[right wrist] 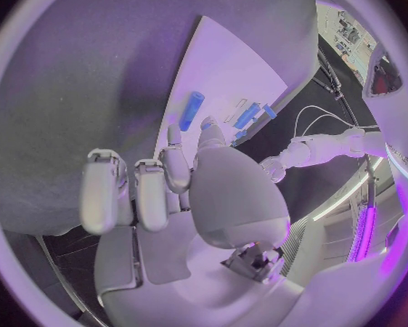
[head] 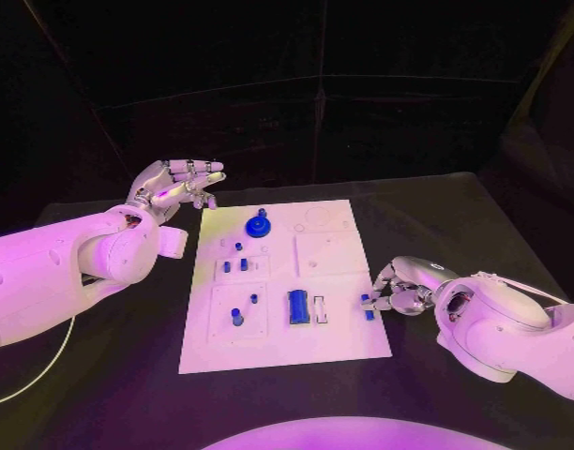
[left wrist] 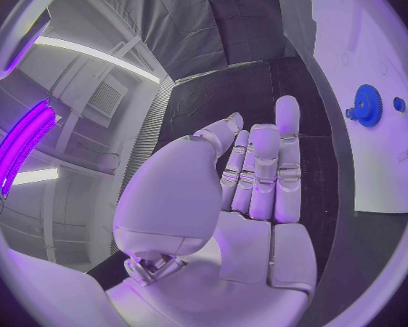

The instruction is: Assemble the parts on the task board

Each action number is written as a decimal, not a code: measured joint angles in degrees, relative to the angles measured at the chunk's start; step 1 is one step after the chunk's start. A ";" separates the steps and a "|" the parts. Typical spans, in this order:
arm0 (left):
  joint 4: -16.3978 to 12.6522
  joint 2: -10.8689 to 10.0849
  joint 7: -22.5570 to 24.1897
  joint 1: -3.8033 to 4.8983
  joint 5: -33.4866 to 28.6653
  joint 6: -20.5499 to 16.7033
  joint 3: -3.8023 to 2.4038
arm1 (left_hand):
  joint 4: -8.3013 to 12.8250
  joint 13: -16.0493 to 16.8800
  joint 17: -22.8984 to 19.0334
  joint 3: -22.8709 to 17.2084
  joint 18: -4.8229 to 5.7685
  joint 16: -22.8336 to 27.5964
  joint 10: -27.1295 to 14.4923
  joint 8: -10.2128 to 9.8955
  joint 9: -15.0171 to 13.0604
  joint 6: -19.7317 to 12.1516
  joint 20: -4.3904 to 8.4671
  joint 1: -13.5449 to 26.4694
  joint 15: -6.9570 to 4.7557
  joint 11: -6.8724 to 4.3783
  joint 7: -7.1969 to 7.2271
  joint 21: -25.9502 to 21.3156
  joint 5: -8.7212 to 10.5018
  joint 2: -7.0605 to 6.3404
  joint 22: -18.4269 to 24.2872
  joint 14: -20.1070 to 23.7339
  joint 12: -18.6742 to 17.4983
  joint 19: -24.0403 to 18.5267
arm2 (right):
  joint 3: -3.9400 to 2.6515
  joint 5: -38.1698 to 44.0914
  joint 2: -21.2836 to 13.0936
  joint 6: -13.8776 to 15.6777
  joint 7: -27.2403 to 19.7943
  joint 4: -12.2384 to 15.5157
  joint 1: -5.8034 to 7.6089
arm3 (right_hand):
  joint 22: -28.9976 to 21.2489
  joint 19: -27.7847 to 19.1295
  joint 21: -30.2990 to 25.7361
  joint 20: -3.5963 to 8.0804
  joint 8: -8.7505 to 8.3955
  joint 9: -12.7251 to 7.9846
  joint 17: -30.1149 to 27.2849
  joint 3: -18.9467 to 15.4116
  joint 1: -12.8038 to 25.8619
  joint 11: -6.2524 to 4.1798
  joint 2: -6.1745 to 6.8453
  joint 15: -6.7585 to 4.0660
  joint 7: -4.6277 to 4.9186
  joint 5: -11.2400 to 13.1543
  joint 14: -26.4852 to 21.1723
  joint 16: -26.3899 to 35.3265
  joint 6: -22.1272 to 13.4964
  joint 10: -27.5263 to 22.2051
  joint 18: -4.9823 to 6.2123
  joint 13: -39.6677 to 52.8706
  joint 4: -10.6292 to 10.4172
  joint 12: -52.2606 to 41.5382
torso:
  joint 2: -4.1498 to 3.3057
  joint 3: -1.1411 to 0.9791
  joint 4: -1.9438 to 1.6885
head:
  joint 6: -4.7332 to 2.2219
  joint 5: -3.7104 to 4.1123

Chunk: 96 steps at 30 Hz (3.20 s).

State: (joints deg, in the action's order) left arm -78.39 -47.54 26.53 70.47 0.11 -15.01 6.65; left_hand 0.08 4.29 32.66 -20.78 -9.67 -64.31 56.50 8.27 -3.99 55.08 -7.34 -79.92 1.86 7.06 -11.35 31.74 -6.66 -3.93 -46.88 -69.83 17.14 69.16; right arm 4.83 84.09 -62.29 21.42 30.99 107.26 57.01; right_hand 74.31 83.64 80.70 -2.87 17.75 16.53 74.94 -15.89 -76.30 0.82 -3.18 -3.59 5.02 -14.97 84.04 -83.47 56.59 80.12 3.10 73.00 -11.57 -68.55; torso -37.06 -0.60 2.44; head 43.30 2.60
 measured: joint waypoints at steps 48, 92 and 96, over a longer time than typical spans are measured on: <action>0.09 -0.33 -0.89 -0.08 0.00 0.07 0.01 | 0.00 0.00 -0.10 0.00 0.00 -0.23 -0.20 0.00 0.00 0.00 0.00 0.00 0.00 0.21 0.00 0.00 0.00 0.00 0.03 0.00 0.28 0.00 | -0.80 21.40 6.16 -9.19 1.11 -1.48 -1.23 | -0.38 0.00 -0.72 0.01 -1.52 0.04 -0.02 4.73 -9.08 -0.36 0.00 0.16 -0.20 -3.86 0.02 0.61 1.88 -0.96 0.01 -1.13 6.59 1.44 | 0.01 0.07 -0.03 | 0.83 -0.16; -0.71 -0.42 -1.22 -0.09 0.00 0.16 0.02 | 0.17 0.00 -0.15 -0.17 0.00 -0.22 -0.20 0.00 0.00 0.00 0.00 0.00 0.00 0.21 0.00 0.00 0.00 0.00 0.06 0.00 0.28 0.00 | -0.08 2.71 9.30 7.59 2.25 0.20 -2.09 | 0.62 0.42 0.23 0.86 -4.51 1.25 -0.03 24.65 -1.69 -2.05 7.46 -1.24 -1.10 -8.50 -0.03 -0.23 6.66 1.89 0.00 1.94 4.69 -1.13 | -0.04 0.12 -0.04 | 1.29 -1.19; -0.81 -0.45 -1.22 -0.09 0.00 0.17 0.02 | 0.17 0.00 -0.15 -0.17 0.00 -0.22 -0.20 0.00 0.00 0.00 0.00 0.00 0.00 0.21 0.00 0.00 0.00 0.00 0.06 0.00 0.28 0.00 | -0.08 0.81 10.26 7.40 2.42 -0.40 -2.09 | 0.61 0.42 0.29 0.85 -4.52 1.67 -0.03 24.36 -0.27 -2.07 7.69 -1.34 -1.44 -8.91 -0.12 -0.23 7.01 1.90 0.00 1.92 3.91 -1.15 | -0.05 0.10 -0.04 | 1.36 -1.26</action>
State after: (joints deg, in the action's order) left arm -79.20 -47.98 25.31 70.38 0.11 -14.84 6.67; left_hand 0.25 4.29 32.51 -20.96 -9.66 -64.53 56.30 8.27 -3.99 55.08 -7.34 -79.92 1.86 7.27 -11.35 31.74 -6.66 -3.93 -46.82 -69.82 17.42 69.16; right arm 4.75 84.90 -52.03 28.82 33.41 106.86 54.91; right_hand 74.93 84.06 80.99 -2.02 13.24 18.20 74.90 8.47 -76.57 -1.25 4.51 -4.92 3.59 -23.88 83.92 -83.70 63.60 82.02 3.10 74.91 -7.66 -69.70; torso -37.11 -0.49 2.41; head 44.66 1.33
